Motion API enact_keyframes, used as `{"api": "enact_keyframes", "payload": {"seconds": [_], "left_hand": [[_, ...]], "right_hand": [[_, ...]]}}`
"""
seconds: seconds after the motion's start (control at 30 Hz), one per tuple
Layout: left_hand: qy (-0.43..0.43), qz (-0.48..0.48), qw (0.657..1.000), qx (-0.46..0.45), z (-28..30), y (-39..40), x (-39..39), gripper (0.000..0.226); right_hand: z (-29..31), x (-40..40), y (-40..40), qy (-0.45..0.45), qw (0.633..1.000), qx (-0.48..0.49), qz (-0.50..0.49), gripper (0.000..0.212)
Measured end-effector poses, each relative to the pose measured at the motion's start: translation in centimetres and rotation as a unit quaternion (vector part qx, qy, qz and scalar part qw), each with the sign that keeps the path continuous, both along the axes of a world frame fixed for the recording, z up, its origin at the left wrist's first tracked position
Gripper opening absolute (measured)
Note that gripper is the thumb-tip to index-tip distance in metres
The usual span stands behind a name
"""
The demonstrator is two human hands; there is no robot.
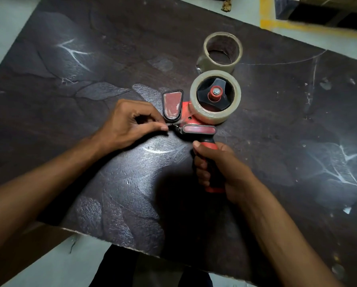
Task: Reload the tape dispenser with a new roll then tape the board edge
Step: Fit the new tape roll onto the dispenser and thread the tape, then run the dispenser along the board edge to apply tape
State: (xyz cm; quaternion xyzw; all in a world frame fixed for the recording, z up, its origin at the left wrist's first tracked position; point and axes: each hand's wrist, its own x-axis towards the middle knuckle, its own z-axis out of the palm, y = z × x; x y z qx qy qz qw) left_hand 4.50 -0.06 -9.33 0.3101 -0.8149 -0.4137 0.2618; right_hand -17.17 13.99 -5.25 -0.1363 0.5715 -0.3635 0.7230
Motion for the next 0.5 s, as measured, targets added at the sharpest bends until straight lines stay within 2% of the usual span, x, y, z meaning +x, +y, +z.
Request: {"api": "enact_keyframes", "payload": {"seconds": [0.1,0.2,0.33,0.5], "left_hand": [[-0.017,-0.068,0.997,-0.043,0.3,-1.0,0.3,0.019],[-0.054,-0.130,0.980,-0.144,0.3,-2.6,1.3,0.030],[-0.123,-0.193,0.905,-0.358,0.0,-4.2,2.2,0.032],[-0.202,-0.233,0.839,-0.448,0.3,-5.0,2.6,0.045]], "right_hand": [[0.4,-1.4,0.8,-0.009,1.000,0.008,-0.001,0.031],[0.5,-3.0,2.0,-0.030,0.999,0.023,-0.036,0.028],[0.7,-3.7,2.8,-0.001,0.998,0.016,-0.054,0.031],[0.9,-3.0,3.5,0.065,0.996,-0.008,-0.056,0.026]]}}
